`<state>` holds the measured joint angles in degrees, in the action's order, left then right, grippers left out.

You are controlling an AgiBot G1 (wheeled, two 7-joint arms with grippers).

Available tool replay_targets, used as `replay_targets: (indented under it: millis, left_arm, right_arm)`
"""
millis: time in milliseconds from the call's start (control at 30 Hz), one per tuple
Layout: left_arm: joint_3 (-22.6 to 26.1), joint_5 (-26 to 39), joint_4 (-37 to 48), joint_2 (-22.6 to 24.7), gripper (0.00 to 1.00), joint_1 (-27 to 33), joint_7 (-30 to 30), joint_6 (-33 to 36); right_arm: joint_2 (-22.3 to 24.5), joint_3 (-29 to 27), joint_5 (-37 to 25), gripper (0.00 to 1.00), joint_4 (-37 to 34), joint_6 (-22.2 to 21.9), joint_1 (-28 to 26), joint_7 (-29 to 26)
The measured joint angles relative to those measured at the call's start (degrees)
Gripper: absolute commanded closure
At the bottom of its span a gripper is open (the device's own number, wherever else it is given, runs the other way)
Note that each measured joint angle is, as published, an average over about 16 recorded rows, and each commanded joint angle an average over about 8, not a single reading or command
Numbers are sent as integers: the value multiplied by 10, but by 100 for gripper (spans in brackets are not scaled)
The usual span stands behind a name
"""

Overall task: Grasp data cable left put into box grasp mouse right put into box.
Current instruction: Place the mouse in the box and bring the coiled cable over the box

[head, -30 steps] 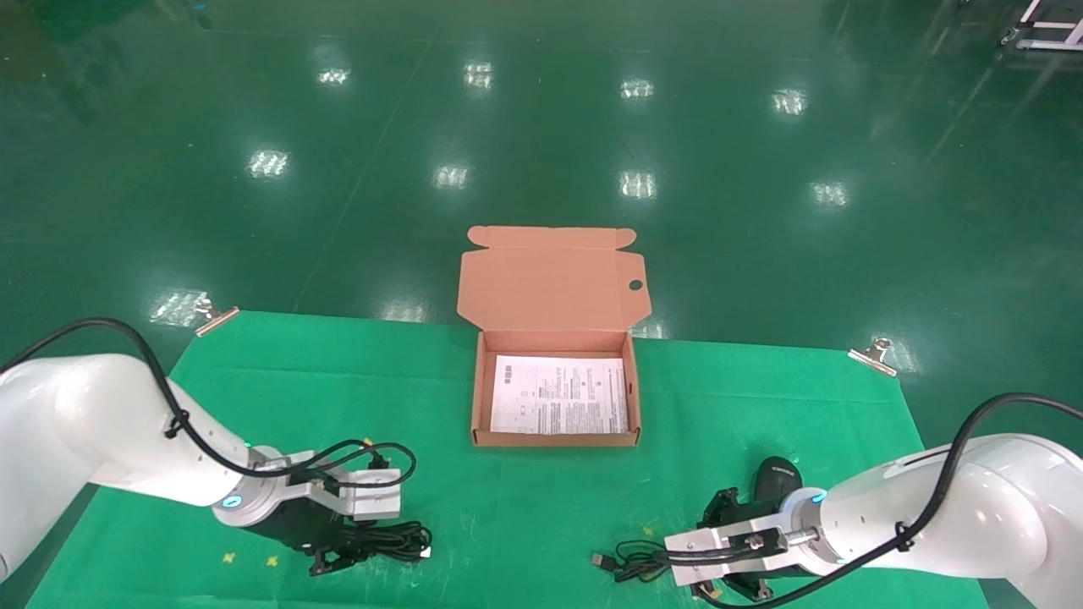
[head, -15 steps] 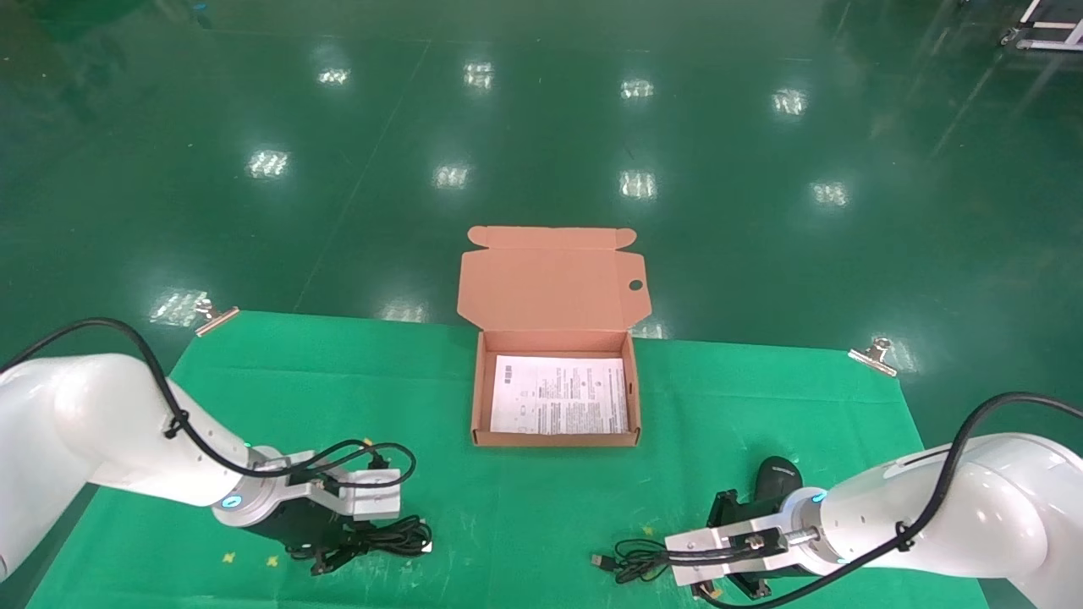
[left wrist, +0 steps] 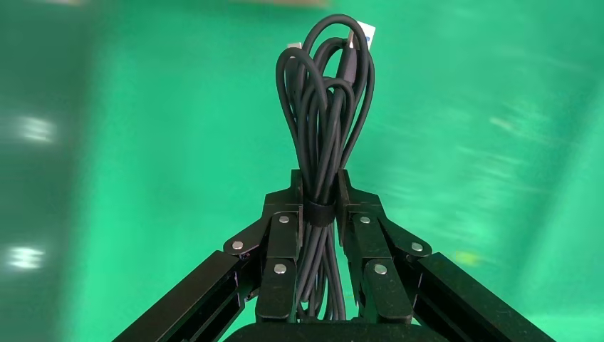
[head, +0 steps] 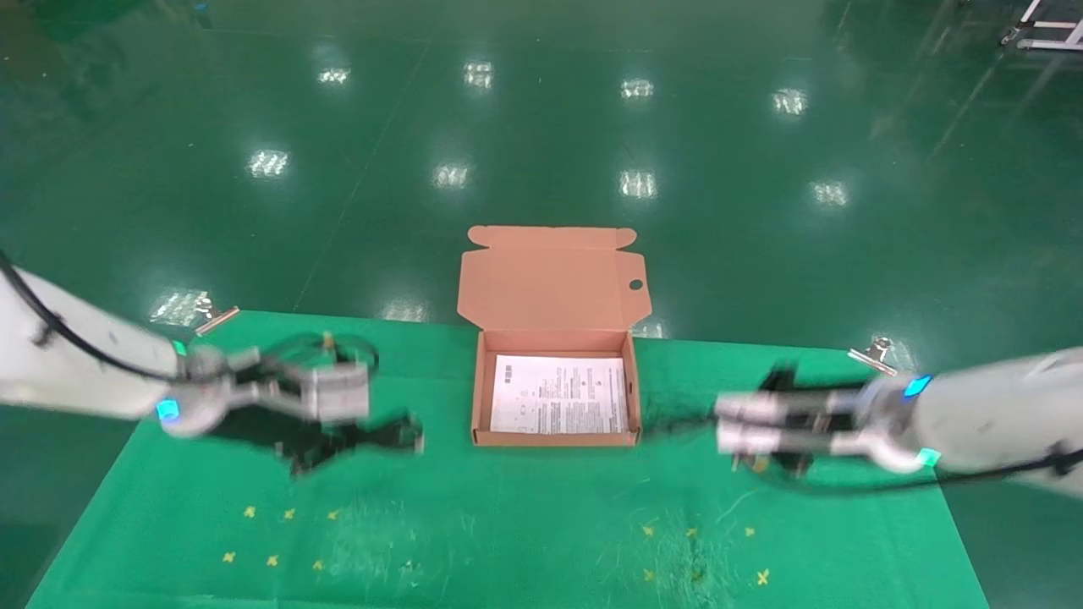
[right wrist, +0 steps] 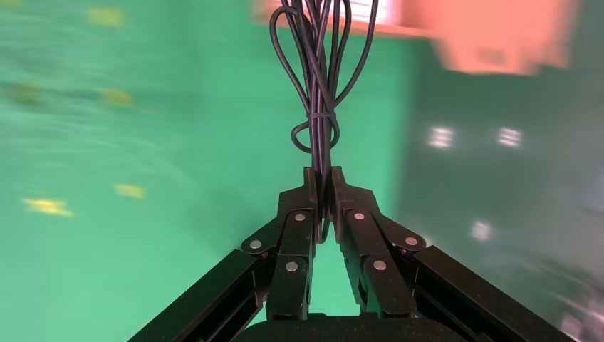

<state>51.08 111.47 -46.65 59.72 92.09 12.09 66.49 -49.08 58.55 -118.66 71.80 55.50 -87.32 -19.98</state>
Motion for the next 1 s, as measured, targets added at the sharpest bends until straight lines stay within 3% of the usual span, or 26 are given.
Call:
replay_targets:
  millis: [167,367,733,1000]
  left_arm:
    - [-12,15,-61,-13,100,26,9,-29]
    - [-21,39,-102,-5,100,50,14,-71]
    - [-20,106,-103,35,100,81,33,-135]
    - [-19,140,-95,52,100,94,54,-157]
  right_arm:
    - [3,-27,-10,100,28,-23,-36,-29]
    - [-34,-49,-11,100,11,-66,-77,-27]
    - [-144,-67,26,100,-113,-150,-144,53]
    - [-191,-75,67,100,-182,-184,-170,114]
